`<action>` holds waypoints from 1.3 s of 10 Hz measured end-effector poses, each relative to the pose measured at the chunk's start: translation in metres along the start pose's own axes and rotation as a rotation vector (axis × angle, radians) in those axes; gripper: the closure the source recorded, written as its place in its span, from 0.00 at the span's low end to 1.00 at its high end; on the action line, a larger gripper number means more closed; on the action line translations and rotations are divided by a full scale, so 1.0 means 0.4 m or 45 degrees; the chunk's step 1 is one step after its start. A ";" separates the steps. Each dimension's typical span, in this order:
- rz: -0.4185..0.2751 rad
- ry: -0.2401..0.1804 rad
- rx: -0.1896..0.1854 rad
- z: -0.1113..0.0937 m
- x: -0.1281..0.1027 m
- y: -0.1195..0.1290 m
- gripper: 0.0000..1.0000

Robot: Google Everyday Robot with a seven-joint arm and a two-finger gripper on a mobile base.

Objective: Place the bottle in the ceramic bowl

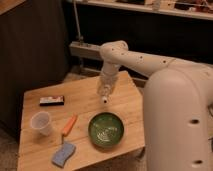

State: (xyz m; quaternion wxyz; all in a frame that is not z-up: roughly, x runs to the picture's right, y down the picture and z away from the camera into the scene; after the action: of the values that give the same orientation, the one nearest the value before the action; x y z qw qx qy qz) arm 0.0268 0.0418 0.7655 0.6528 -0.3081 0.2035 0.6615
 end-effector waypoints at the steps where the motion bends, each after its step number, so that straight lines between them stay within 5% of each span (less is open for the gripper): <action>1: -0.010 0.004 0.003 -0.015 0.077 -0.025 1.00; 4: -0.099 0.025 0.019 -0.049 0.226 -0.022 1.00; 6: -0.260 0.090 0.047 -0.039 0.293 -0.002 1.00; 11: -0.358 0.214 0.067 0.071 0.304 -0.039 0.99; 13: -0.374 0.251 0.099 0.085 0.316 -0.052 0.86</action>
State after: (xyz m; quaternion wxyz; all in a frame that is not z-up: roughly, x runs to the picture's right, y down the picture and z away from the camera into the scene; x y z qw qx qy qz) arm 0.0479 0.1592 0.7080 0.7306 -0.3724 0.2447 0.5174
